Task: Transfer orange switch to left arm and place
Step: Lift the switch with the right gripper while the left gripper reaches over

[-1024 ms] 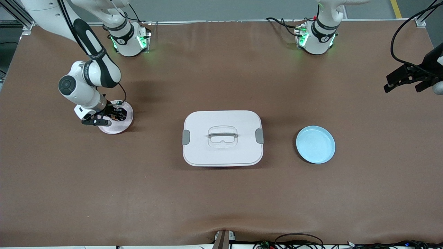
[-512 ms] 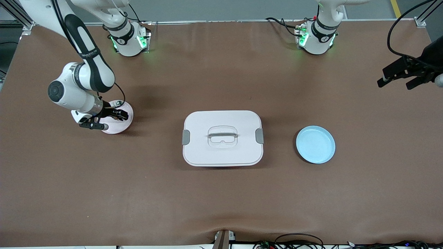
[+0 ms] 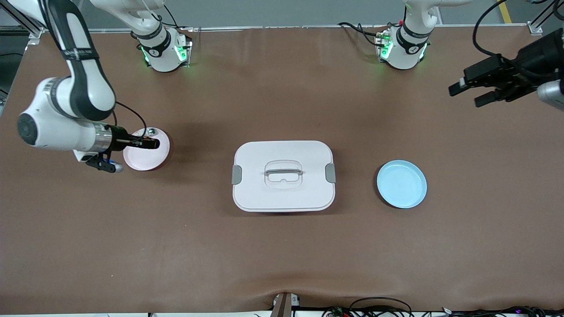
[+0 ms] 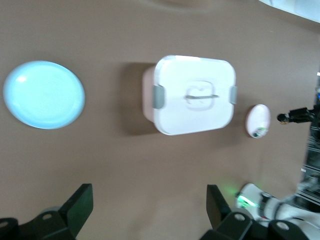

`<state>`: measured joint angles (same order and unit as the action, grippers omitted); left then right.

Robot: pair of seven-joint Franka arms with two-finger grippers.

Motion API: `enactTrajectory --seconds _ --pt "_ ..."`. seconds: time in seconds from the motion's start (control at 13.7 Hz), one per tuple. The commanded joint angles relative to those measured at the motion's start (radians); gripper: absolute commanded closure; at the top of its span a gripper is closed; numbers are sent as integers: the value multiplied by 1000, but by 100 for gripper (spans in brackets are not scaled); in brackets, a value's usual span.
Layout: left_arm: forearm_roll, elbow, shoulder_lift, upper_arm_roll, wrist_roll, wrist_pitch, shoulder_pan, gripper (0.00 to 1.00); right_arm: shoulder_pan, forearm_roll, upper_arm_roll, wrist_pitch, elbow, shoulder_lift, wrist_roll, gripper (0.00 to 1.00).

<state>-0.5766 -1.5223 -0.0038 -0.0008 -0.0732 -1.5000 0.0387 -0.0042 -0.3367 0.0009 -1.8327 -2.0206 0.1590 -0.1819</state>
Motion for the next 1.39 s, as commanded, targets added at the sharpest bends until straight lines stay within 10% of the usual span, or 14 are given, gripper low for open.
enactTrajectory --seconds 0.0,1.32 --pt "-136 7 41 -7 -36 -9 24 0 4 -22 4 134 126 8 -129 100" --pt "-324 -156 156 -458 -347 -840 139 0 394 -234 5 155 552 119 -1230 100"
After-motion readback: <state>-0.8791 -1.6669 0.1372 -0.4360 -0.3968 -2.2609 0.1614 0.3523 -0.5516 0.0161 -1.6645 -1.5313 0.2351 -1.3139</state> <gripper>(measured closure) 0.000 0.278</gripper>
